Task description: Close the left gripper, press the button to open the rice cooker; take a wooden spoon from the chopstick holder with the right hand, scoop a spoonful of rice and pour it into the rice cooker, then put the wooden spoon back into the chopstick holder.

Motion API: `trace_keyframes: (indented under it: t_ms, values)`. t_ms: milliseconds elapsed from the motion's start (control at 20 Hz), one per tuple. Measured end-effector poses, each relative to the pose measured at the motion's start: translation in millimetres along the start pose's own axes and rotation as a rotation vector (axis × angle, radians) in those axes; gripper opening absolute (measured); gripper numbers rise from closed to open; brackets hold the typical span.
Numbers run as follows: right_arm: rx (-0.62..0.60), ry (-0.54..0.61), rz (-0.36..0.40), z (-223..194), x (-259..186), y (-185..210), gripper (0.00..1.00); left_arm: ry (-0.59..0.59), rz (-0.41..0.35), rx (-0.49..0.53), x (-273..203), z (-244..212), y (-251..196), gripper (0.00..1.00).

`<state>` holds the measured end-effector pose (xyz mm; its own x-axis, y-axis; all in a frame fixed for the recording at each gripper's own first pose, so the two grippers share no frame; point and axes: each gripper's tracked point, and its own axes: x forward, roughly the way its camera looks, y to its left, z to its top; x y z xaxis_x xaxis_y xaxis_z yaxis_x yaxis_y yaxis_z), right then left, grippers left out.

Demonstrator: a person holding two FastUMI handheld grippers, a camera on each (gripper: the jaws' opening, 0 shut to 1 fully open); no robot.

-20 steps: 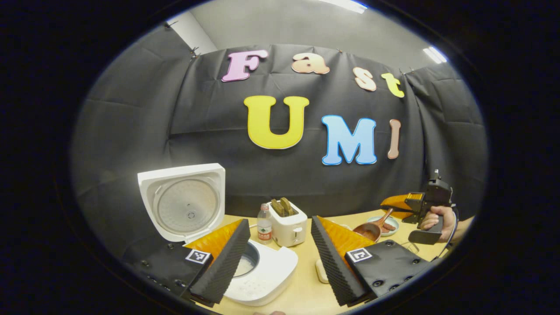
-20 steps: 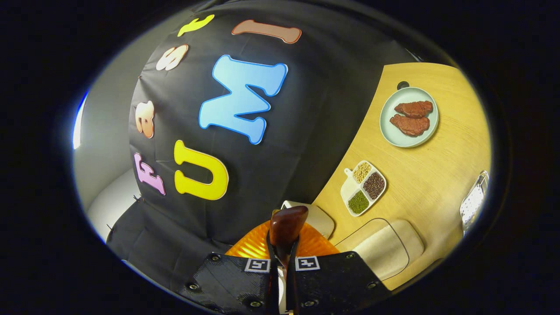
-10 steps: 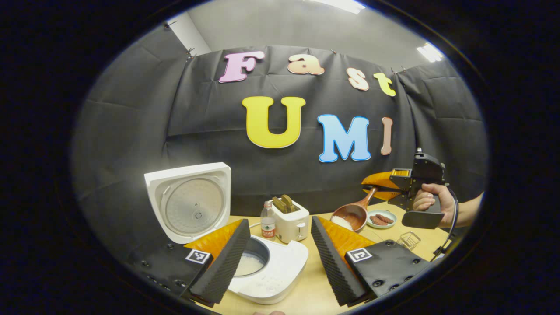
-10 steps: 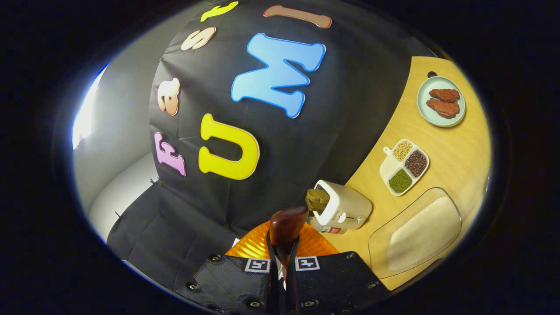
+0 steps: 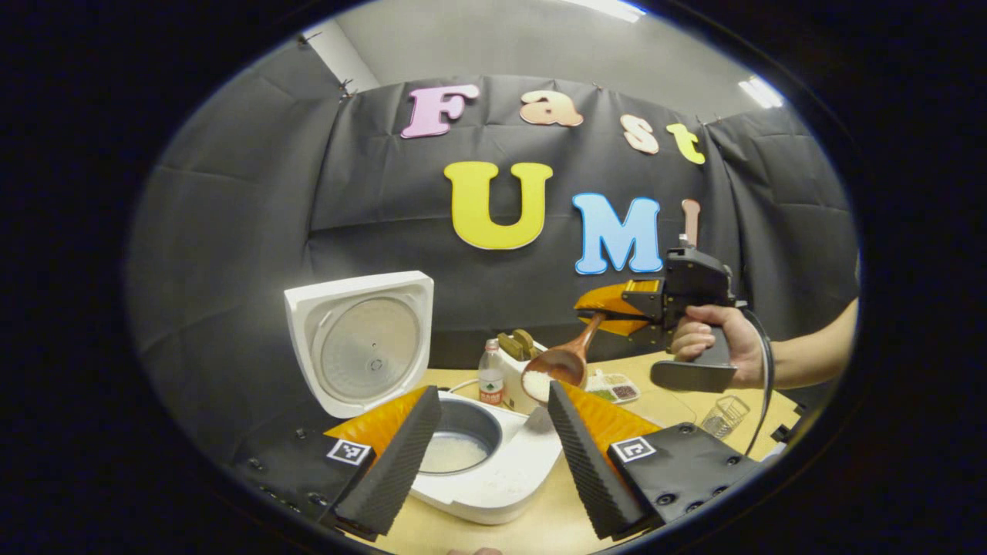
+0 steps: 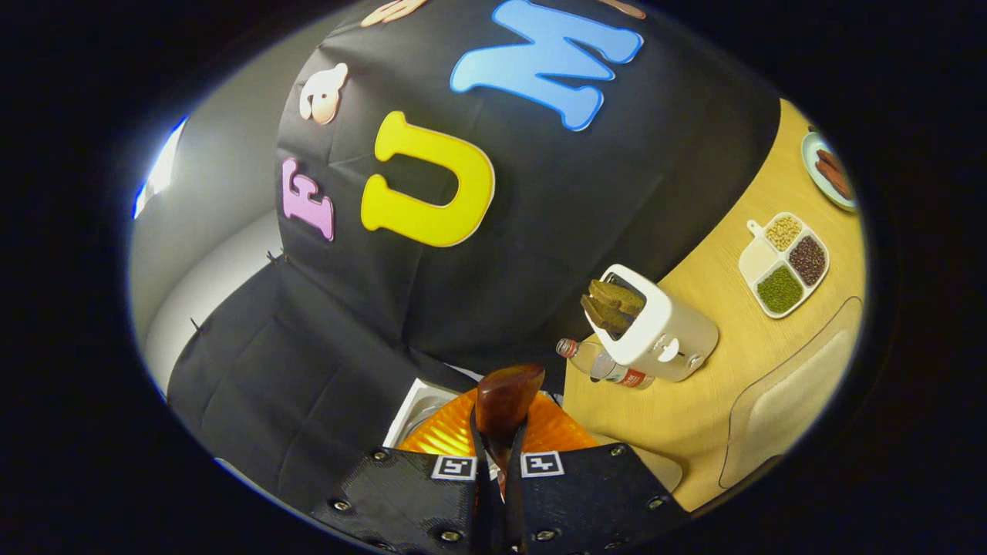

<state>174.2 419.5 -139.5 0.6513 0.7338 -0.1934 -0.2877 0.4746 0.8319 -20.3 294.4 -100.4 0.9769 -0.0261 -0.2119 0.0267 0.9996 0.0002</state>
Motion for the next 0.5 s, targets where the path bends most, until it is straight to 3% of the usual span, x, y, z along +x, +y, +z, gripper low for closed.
trace_keyframes:
  t_ms: [300, 500]
  values:
    - [-0.262, 0.127, -0.019, -53, 70, 14, 0.06, 0.020, -0.007, 0.026, -7, -8, -2, 1.00]
    - [-0.530, 0.218, -0.021, -91, 100, 23, 0.06, 0.040, 0.031, 0.006, -12, -22, 10, 1.00]
